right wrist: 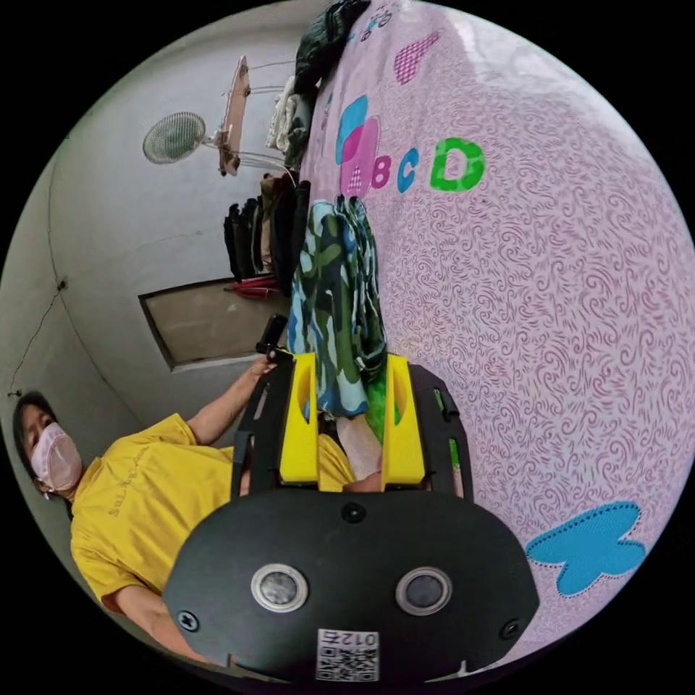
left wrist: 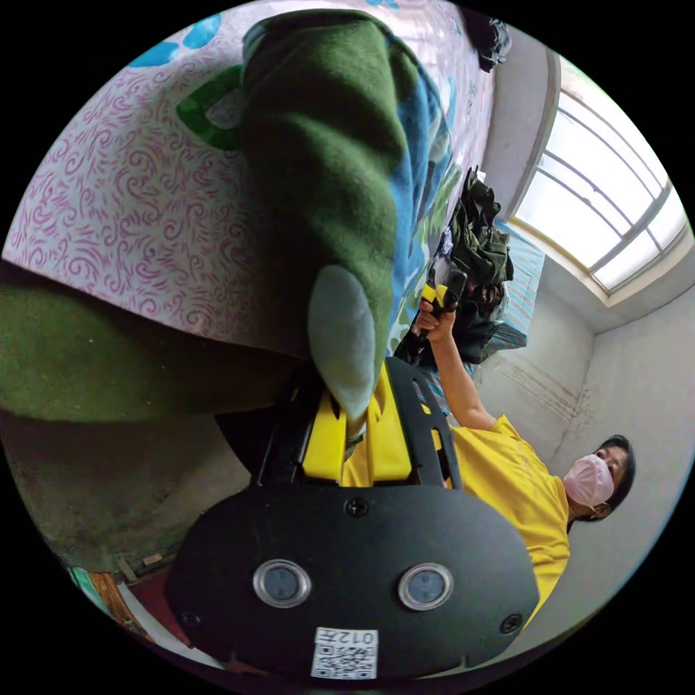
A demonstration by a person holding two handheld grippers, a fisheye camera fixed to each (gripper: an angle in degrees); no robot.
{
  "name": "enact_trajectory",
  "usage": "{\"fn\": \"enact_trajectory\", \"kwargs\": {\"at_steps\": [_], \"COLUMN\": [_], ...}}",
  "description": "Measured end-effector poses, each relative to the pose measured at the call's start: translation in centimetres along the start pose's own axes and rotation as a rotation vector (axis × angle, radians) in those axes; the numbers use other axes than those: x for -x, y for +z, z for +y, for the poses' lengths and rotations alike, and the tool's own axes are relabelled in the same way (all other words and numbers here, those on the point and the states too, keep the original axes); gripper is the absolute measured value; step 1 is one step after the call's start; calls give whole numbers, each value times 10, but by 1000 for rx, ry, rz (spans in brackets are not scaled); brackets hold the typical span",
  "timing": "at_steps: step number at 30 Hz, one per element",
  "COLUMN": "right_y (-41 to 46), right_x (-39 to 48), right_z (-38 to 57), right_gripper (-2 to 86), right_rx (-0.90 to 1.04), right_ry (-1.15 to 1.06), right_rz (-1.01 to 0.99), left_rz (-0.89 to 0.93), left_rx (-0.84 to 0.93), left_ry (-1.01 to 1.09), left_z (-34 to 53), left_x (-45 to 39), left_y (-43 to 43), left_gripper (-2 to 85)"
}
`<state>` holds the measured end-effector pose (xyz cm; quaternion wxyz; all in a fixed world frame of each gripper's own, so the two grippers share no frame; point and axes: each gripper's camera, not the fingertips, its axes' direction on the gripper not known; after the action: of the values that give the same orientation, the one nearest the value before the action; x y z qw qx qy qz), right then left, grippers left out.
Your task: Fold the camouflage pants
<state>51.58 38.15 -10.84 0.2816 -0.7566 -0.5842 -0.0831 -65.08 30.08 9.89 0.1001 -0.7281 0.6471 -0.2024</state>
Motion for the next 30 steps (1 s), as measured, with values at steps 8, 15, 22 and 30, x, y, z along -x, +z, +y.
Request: {"fn": "enact_trajectory", "kwargs": {"at_steps": [8, 15, 22, 30], "right_y": [62, 115, 176, 261], "right_x": [3, 4, 73, 194], "right_z": [-26, -35, -46, -137], "right_gripper": [119, 56, 16, 9], "right_rx": [53, 10, -14, 28], "right_ry": [-104, -120, -280, -548], "right_rz": [109, 224, 424, 517], "left_rz": [-52, -198, -369, -439], "left_rx": [-18, -72, -108, -223], "left_ry": [6, 7, 127, 344], "left_z": [43, 95, 151, 240], "left_x": [-63, -138, -242, -392], "left_y": [104, 199, 269, 210], "left_gripper": [66, 71, 74, 73]}}
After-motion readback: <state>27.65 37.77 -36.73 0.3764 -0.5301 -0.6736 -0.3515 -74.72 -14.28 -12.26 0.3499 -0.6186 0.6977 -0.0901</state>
